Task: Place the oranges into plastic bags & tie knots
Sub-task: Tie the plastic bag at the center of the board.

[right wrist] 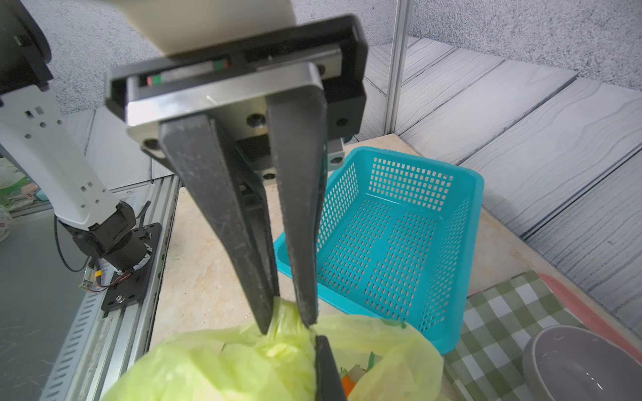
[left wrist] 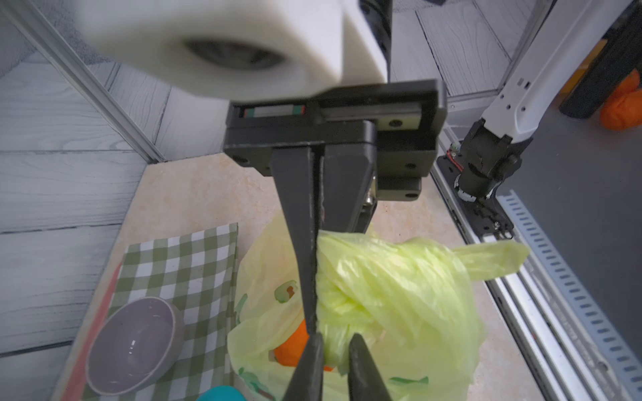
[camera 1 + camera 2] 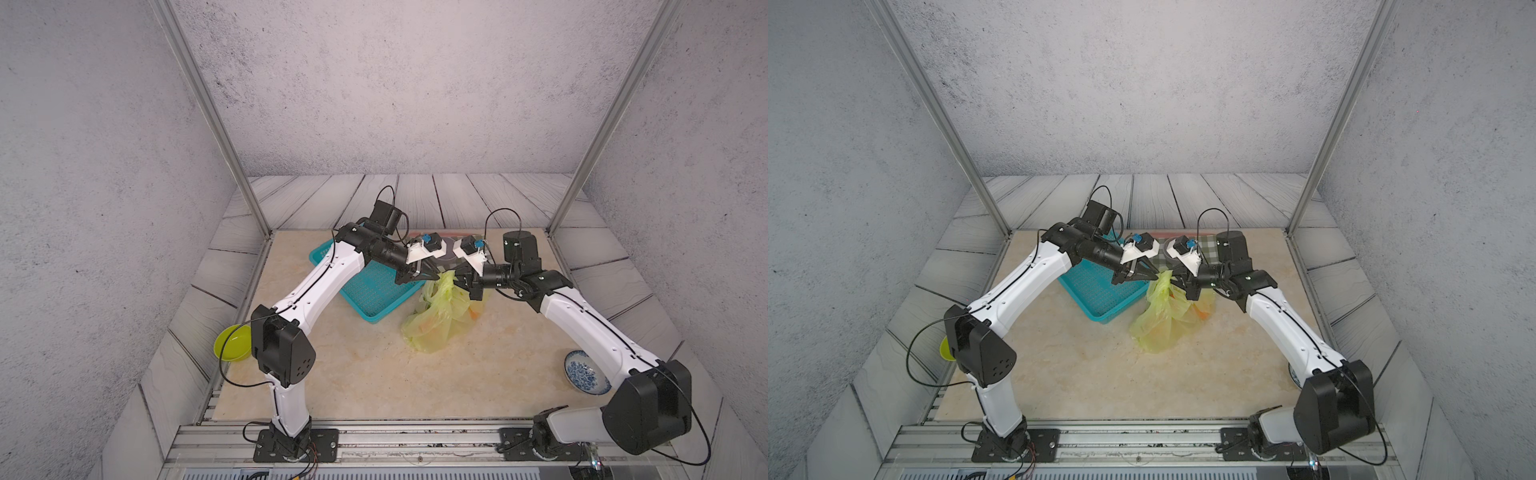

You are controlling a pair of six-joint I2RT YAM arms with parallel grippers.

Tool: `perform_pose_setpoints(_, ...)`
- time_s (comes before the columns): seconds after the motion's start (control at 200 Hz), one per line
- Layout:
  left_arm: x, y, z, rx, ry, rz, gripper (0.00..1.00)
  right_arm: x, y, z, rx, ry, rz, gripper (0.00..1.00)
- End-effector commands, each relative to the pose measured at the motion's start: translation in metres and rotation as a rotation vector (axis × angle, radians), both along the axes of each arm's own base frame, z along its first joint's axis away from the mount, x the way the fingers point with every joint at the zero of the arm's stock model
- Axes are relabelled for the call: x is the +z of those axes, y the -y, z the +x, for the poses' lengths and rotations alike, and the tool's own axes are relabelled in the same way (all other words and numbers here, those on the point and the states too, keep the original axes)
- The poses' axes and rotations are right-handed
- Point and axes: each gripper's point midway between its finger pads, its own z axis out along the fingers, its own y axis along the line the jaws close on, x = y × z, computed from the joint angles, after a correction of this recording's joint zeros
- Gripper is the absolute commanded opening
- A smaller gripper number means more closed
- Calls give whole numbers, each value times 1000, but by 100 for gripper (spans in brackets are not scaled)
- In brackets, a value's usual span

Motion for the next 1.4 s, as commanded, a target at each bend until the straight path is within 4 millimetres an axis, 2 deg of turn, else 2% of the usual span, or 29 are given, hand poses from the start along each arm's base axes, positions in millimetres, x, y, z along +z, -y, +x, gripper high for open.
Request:
perform_pose_setpoints(0.0, 1, 4, -3, -10, -20, -7, 7, 1, -4, 4, 8, -2, -5, 0)
perform_pose_setpoints(0.06, 0, 3, -4, -11, -20, -6, 0, 2, -3, 5, 3, -1, -5, 0)
perform_pose_setpoints(0.275, 1, 1, 3, 40, -4, 6, 0, -1, -1, 6, -13, 7, -27, 1)
perform_pose_setpoints(0.34, 2, -1, 5, 59, -6, 10, 0, -2, 1, 6, -23, 9, -45, 10)
perform_pose_setpoints(0.395, 3, -3, 5, 71, -8, 12, 0, -3, 3, 7, -35, 11, -65, 25)
perform_pose_setpoints(0.5, 4, -5, 5, 90, -10, 8, 0, -6, 10, 8, -62, 21, -117, 43)
perform_pose_setpoints(0.666, 2, -6, 3, 101, -26, 8, 0, -3, 21, 7, -116, 53, -173, 60)
perform_pose_setpoints(0.726, 1, -6, 2, 102, -30, 8, 0, 1, 26, 7, -140, 61, -195, 76)
perform_pose_setpoints(0.851, 2, -6, 3, 115, -45, 3, 0, 12, 41, 3, -204, 100, -267, 88)
perform_pose_setpoints(1.001, -1, -6, 11, 207, -104, -2, 0, 24, 58, -13, -288, 138, -332, 90)
perform_pose_setpoints(1.086, -1, -6, 15, 260, -137, -13, 0, 20, 58, -32, -296, 119, -370, 87)
perform_pose_setpoints(1.241, 2, -5, 19, 328, -195, -36, 0, 4, 37, -67, -214, 64, -364, 82)
perform_pose_setpoints(1.301, 4, -5, 19, 344, -207, -42, 0, 4, 26, -68, -212, 43, -341, 82)
perform_pose_setpoints(1.396, 5, -5, 18, 353, -217, -49, 0, 7, 16, -57, -257, 19, -325, 78)
